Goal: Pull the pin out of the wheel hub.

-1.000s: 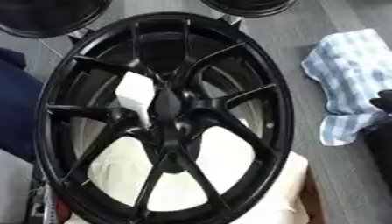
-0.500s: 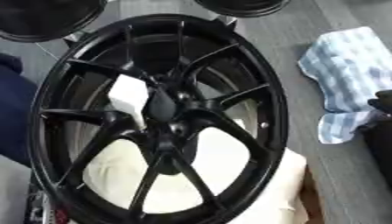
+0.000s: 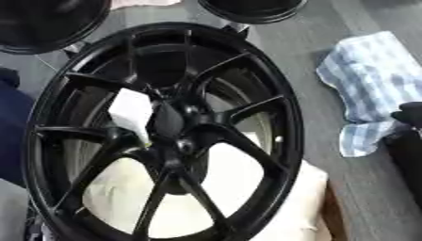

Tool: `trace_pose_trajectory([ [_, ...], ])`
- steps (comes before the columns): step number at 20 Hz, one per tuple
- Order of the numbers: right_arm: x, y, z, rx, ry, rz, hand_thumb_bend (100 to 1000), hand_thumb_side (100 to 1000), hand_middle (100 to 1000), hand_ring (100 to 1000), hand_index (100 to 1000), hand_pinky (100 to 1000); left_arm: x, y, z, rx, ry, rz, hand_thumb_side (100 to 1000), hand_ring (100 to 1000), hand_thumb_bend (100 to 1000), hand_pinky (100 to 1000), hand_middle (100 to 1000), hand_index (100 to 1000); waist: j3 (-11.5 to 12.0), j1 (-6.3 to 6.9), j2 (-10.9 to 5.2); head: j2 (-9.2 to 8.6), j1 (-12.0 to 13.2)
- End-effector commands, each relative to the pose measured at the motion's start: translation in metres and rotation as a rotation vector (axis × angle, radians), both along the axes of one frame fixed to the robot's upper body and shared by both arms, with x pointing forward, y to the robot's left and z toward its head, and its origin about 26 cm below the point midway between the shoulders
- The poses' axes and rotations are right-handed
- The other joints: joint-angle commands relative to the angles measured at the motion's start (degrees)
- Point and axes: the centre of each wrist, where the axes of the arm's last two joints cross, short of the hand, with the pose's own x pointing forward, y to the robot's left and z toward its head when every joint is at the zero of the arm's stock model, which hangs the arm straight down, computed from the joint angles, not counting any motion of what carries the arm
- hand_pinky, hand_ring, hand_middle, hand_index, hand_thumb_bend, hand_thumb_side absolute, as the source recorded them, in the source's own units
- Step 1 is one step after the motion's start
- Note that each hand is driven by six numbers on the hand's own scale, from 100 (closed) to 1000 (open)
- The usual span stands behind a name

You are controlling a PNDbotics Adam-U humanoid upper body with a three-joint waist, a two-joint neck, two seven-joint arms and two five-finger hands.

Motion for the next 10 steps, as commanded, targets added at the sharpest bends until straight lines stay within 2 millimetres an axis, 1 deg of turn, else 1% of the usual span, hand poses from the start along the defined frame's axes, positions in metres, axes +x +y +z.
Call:
trace_pose_trajectory([
  [1,0.000,-0.002,0.010,-0.032,-0.010,0.011,113,389,668,713,573,859,0.000,-0.004,0.000,0.292,-0.105,-0.168,592,778,100,877,777,859,-0.20,0.06,-1.17,-0.27,0.64],
  [5,0.002,-0.001,0.011,-0.029,-0.006,0.021,112,390,668,712,572,859,0.006,-0.011,-0.012,0.354,-0.087,-0.158,603,789,100,885,795,878,-0.66,0.23,-1.20,-0.39,1.10],
  [10,0.003,0.000,0.011,-0.025,-0.001,0.029,109,393,668,712,572,859,0.013,-0.024,-0.025,0.381,-0.059,-0.152,609,790,100,892,803,890,-1.32,0.30,-1.14,-0.47,1.58],
])
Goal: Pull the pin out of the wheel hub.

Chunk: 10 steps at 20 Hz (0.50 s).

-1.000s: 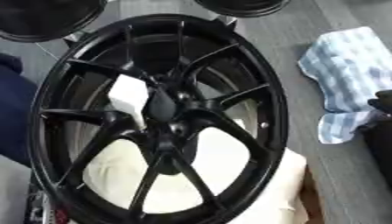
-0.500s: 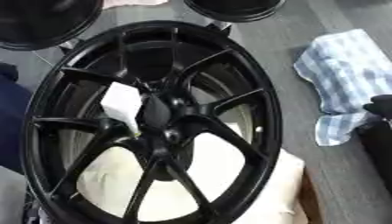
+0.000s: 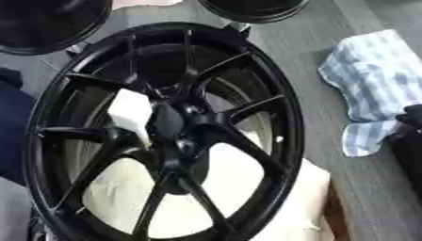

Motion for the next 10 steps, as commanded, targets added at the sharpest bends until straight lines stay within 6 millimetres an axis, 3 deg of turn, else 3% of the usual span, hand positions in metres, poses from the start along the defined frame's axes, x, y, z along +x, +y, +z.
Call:
trace_pose_trajectory([
  [1,0.001,-0.002,0.010,-0.028,-0.011,0.014,108,393,668,712,572,859,0.001,-0.007,0.000,0.247,-0.097,-0.179,608,792,100,894,804,891,-0.23,-0.11,-1.11,-0.50,0.48],
  [10,0.006,0.002,0.014,-0.023,-0.015,0.044,108,394,669,711,573,859,0.008,-0.036,-0.011,0.221,-0.059,-0.114,576,785,100,898,804,887,-2.29,0.15,-0.46,-0.80,2.92],
])
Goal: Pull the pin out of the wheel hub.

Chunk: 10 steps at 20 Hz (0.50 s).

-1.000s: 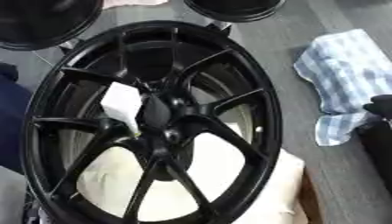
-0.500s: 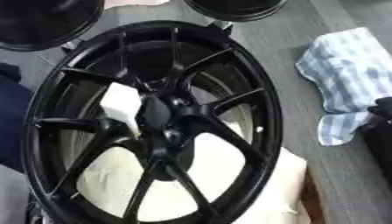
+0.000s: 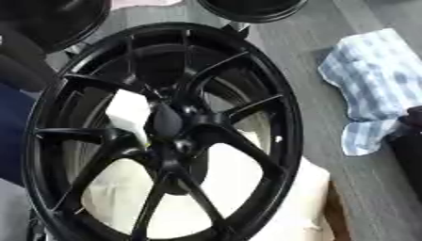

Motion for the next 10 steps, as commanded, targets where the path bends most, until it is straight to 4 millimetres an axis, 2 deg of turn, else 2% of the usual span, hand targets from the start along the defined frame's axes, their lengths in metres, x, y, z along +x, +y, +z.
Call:
trace_pose_trajectory([
  [1,0.002,-0.001,0.012,-0.026,-0.022,0.022,107,395,669,711,573,859,0.000,-0.008,0.003,0.126,-0.048,-0.073,583,786,100,900,805,887,-0.51,0.01,-0.47,-0.65,1.47],
  [6,0.003,-0.001,0.013,-0.023,-0.026,0.031,105,398,669,711,573,860,0.002,-0.020,0.000,0.142,-0.036,-0.037,597,800,100,915,821,906,-1.31,0.11,-0.20,-0.76,2.43],
  [10,0.005,0.001,0.014,-0.019,-0.019,0.040,104,402,670,711,573,860,0.002,-0.027,0.001,0.091,-0.045,0.051,493,798,100,913,816,899,-1.66,0.19,-0.05,-0.81,2.72],
])
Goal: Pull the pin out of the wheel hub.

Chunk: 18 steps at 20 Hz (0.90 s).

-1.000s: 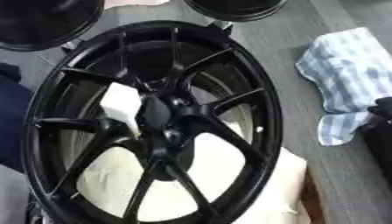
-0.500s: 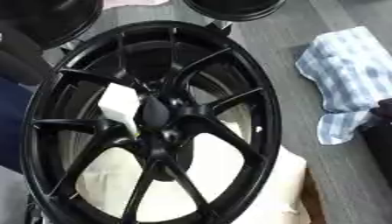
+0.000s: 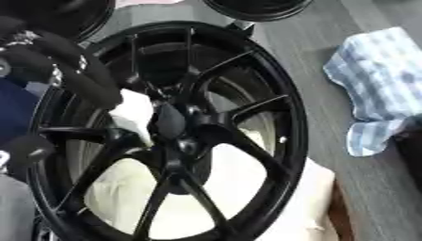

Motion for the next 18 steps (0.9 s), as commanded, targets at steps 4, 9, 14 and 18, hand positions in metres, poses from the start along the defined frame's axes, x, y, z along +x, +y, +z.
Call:
trace_pose_trajectory([
  [4,0.002,0.000,0.010,-0.015,-0.015,0.020,102,405,670,711,573,860,-0.001,-0.005,0.001,-0.054,-0.051,0.149,503,793,100,907,808,886,-0.57,-0.07,-0.55,-0.84,0.72],
  [9,0.003,0.002,0.011,-0.006,-0.012,0.026,101,408,671,711,573,861,0.001,-0.007,-0.009,-0.058,-0.054,0.234,500,806,100,921,824,899,-1.14,0.11,-0.36,-0.88,1.05],
  [14,0.004,0.003,0.011,0.000,-0.006,0.027,100,411,671,711,572,861,0.002,-0.005,-0.009,-0.068,-0.082,0.314,514,829,108,947,810,897,-1.34,0.25,-0.24,-0.86,1.08],
  [18,0.005,0.003,0.011,0.002,0.001,0.028,100,415,670,710,572,861,0.002,-0.005,-0.012,0.006,-0.115,0.338,607,848,253,964,806,902,-1.41,0.31,-0.09,-0.86,1.22],
])
